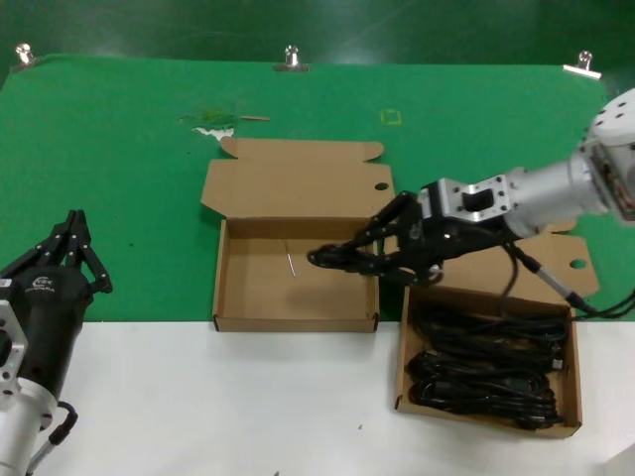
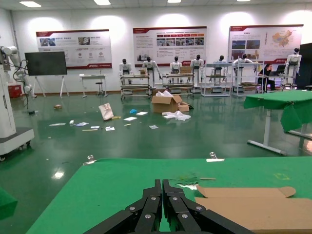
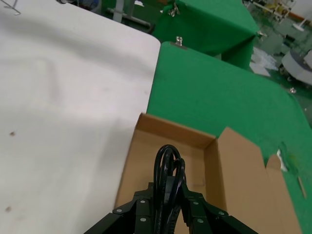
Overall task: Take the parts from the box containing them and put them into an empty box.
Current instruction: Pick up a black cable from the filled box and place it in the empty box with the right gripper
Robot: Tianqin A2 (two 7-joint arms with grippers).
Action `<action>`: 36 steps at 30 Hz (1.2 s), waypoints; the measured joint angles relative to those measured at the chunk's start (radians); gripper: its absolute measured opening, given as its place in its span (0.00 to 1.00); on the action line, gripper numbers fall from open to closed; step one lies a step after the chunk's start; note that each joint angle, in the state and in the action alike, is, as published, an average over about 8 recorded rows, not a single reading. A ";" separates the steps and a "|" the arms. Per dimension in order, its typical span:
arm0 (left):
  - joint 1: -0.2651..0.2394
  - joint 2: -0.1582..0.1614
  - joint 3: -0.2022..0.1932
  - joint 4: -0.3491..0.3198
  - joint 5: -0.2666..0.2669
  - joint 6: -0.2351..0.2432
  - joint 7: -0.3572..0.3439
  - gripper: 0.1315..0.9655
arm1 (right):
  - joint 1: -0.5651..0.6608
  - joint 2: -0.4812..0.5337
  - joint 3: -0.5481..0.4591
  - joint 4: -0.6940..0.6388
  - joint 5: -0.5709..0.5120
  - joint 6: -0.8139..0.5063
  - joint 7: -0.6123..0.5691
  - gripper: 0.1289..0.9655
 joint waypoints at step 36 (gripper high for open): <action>0.000 0.000 0.000 0.000 0.000 0.000 0.000 0.02 | -0.098 -0.190 -0.144 0.030 0.238 0.356 -0.138 0.13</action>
